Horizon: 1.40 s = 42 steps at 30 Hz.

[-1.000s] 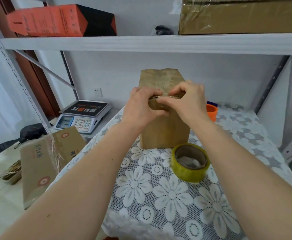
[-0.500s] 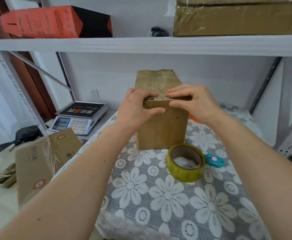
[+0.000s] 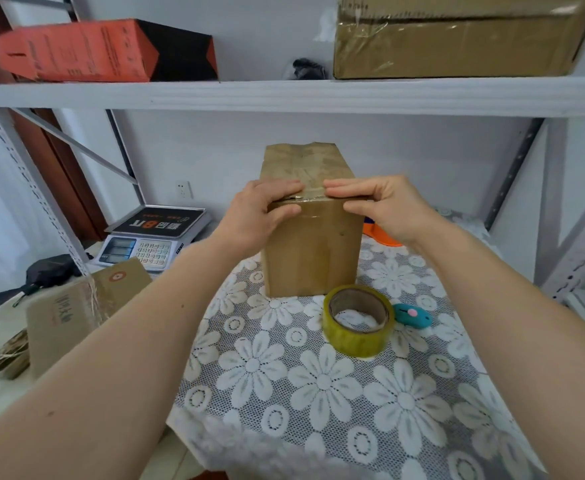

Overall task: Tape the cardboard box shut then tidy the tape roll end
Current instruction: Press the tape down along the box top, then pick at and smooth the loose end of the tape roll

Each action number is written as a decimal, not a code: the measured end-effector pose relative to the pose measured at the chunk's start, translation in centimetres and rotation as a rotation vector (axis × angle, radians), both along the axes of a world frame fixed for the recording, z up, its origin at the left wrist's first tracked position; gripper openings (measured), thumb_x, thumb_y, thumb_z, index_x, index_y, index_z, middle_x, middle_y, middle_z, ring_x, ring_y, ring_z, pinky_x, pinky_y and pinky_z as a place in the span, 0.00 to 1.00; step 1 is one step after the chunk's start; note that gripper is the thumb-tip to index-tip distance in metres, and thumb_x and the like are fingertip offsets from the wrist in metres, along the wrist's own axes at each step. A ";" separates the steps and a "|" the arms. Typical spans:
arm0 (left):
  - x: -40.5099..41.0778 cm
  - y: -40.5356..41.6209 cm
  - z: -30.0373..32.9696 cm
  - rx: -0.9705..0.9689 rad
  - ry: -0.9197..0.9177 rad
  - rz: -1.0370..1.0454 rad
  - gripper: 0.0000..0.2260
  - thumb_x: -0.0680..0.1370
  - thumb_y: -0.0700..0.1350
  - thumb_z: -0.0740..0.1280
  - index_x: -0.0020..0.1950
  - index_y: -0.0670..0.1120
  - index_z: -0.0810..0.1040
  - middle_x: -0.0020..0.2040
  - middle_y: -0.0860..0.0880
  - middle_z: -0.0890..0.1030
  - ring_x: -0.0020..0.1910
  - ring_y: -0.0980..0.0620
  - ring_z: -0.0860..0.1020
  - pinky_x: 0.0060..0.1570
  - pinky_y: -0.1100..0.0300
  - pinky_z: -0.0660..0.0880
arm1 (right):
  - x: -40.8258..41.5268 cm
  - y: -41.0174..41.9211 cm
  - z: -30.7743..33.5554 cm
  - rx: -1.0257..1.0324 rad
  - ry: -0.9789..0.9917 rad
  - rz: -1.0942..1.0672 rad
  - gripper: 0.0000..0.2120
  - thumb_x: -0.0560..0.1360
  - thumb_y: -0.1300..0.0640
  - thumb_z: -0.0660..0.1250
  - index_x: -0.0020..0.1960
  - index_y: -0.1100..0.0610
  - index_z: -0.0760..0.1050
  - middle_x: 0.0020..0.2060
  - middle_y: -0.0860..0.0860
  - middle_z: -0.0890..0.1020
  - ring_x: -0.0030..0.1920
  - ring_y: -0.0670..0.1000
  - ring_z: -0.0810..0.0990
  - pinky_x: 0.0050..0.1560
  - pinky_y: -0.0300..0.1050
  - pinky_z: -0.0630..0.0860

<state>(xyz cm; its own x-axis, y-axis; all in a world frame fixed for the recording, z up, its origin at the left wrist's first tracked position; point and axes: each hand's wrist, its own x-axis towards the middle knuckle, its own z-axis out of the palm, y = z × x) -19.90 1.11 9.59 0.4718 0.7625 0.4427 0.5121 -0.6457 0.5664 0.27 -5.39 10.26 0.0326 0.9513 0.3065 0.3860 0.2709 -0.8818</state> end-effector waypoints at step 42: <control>4.5 -11.3 -10.4 0.016 0.396 -0.102 0.21 0.71 0.53 0.72 0.63 0.50 0.77 0.60 0.51 0.80 0.63 0.51 0.73 0.73 0.54 0.55 | 1.5 -12.4 -9.7 -0.381 -0.248 -0.410 0.15 0.77 0.66 0.60 0.61 0.56 0.75 0.60 0.52 0.78 0.53 0.48 0.75 0.54 0.41 0.71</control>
